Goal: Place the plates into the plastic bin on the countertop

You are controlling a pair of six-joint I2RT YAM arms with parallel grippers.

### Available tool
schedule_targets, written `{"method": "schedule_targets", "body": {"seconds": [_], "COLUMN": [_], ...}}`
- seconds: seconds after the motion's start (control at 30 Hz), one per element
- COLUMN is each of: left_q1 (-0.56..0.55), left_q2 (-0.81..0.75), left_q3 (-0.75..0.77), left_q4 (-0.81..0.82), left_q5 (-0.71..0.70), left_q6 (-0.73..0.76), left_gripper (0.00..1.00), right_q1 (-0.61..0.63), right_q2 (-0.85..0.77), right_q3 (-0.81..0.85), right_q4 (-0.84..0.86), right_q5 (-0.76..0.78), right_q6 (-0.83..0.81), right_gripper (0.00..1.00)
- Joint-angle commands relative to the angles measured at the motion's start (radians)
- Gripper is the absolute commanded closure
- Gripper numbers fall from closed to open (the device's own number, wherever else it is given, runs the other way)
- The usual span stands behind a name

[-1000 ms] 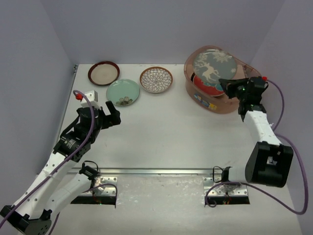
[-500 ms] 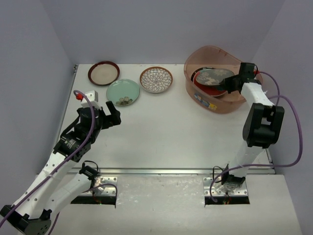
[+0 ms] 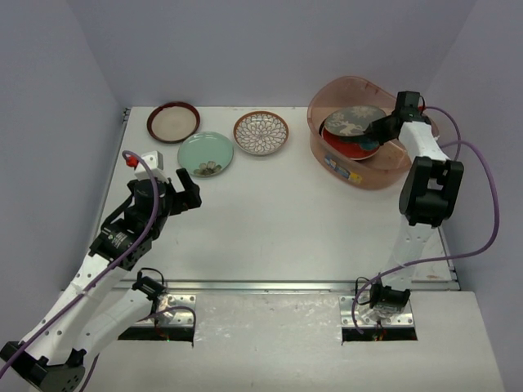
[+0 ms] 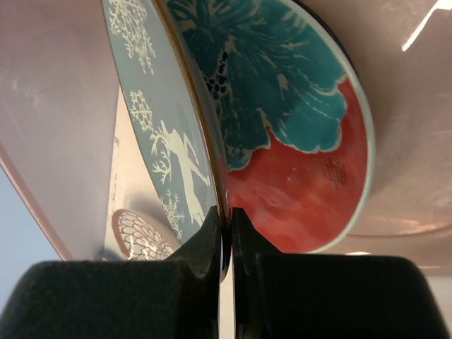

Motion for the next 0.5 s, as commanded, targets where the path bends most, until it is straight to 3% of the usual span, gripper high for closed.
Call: {"method": "schedule_targets", "body": {"seconds": [0.0, 0.23, 0.47], "left_q1": [-0.014, -0.014, -0.014], "left_q2": [-0.002, 0.005, 0.012], "left_q3": [-0.004, -0.005, -0.004], "left_q4": [0.03, 0.028, 0.028], "left_q5": [-0.016, -0.026, -0.022], "left_q6": [-0.007, -0.008, -0.008], "left_gripper": [0.0, 0.0, 0.0], "right_q1": [0.01, 0.013, 0.008], "right_q2": [0.055, 0.058, -0.096], "right_q3": [0.099, 0.089, -0.057], "right_q4": [-0.025, -0.017, 0.076], "right_q5": [0.005, 0.011, 0.063], "right_q6": [-0.027, -0.034, -0.061], "right_gripper": [1.0, 1.0, 1.0]}}
